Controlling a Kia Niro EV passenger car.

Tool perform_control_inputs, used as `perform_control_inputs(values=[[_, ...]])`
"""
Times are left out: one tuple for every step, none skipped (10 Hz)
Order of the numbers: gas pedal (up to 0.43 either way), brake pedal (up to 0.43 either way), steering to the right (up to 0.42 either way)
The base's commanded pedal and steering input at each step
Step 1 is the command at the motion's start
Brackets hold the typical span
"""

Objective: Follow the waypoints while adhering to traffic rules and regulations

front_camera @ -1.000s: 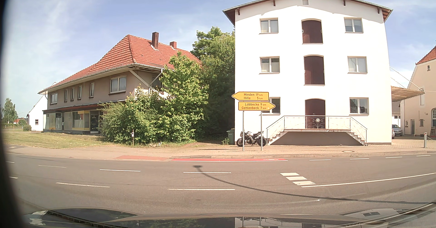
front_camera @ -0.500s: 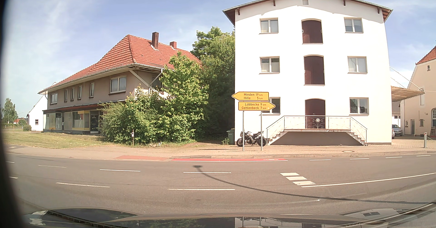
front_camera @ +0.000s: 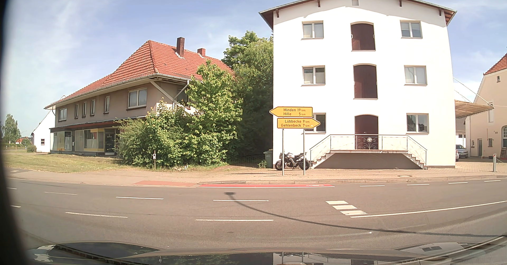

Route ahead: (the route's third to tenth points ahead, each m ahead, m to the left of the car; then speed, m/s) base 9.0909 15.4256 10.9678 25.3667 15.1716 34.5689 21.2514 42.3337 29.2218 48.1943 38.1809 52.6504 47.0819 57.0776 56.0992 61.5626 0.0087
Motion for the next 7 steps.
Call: perform_control_inputs(values=[[0.000, 0.183, 0.017], [0.000, 0.177, 0.017], [0.000, 0.183, 0.018], [0.000, 0.183, 0.017], [0.000, 0.183, 0.017], [0.000, 0.183, 0.018], [0.000, 0.183, 0.017]])
